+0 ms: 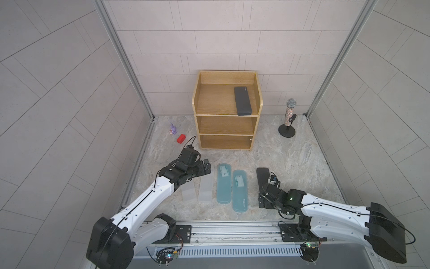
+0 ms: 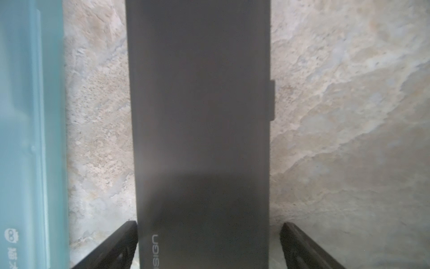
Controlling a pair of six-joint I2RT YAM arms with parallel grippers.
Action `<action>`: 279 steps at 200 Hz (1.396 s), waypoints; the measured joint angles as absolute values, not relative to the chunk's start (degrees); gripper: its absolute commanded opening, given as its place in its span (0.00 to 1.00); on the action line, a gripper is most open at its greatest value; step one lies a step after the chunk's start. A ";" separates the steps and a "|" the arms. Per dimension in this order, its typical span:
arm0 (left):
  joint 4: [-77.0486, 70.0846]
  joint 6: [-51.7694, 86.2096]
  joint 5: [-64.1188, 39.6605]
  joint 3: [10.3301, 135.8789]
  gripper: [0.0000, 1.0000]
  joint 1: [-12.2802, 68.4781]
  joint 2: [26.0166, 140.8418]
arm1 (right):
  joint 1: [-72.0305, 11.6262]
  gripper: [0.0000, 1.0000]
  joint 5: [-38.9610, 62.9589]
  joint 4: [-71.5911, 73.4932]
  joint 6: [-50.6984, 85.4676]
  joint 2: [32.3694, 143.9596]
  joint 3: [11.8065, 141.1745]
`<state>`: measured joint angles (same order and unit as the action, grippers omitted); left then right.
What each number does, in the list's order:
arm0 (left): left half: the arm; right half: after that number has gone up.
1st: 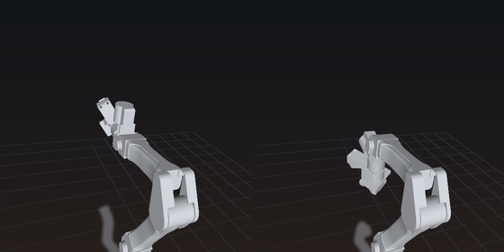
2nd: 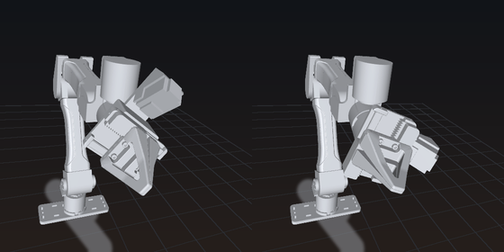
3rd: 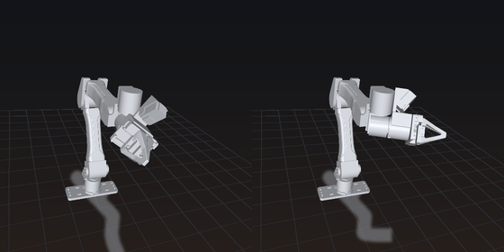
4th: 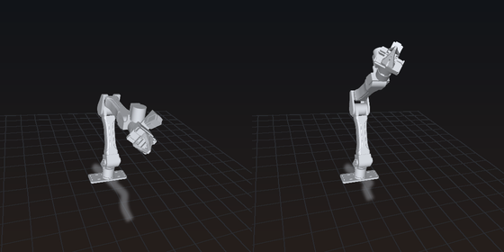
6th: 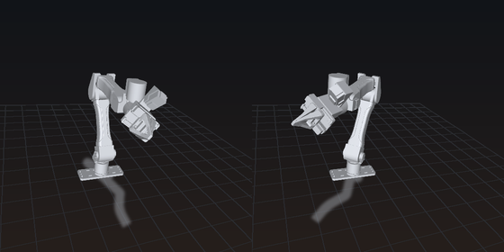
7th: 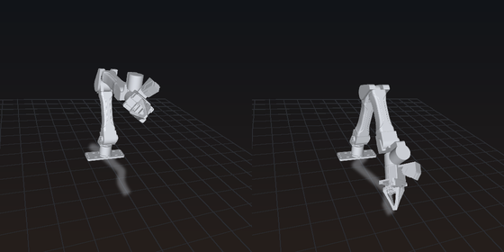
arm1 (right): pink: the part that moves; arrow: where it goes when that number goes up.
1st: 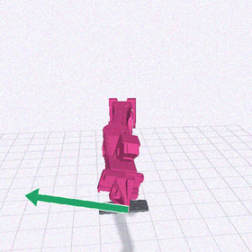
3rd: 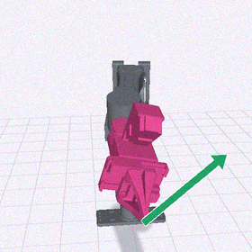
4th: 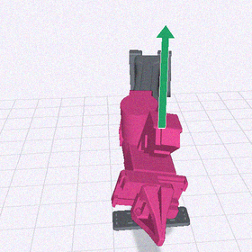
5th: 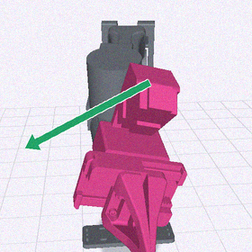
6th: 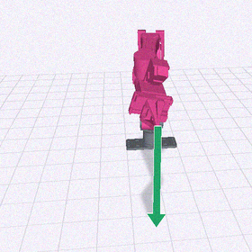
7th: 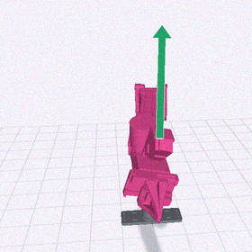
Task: Place the pencil cases on the shelf according to color
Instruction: Pick up the pencil case from the center of the board.
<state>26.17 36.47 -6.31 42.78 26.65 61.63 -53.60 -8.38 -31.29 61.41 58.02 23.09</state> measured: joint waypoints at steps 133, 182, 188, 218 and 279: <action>24.64 36.60 -6.90 42.28 1.00 26.65 61.63 | -54.57 0.95 -10.13 -31.05 62.30 58.46 22.63; 24.60 36.60 -7.03 41.56 1.00 26.65 61.63 | -55.66 0.86 -12.49 -30.06 63.00 60.73 22.52; 24.60 36.60 -7.05 41.54 1.00 26.65 61.63 | -55.88 0.84 -12.84 -29.95 63.13 60.88 22.52; 24.40 36.56 -7.18 41.45 1.00 26.65 61.63 | -56.99 0.74 -14.46 -29.74 63.70 61.43 22.52; 24.25 36.18 -7.20 41.06 1.00 26.65 61.49 | -60.36 0.55 -15.79 -30.96 65.67 61.98 23.22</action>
<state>24.25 36.18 -7.20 41.06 26.65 61.49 -60.36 -15.79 -30.96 65.67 61.98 23.22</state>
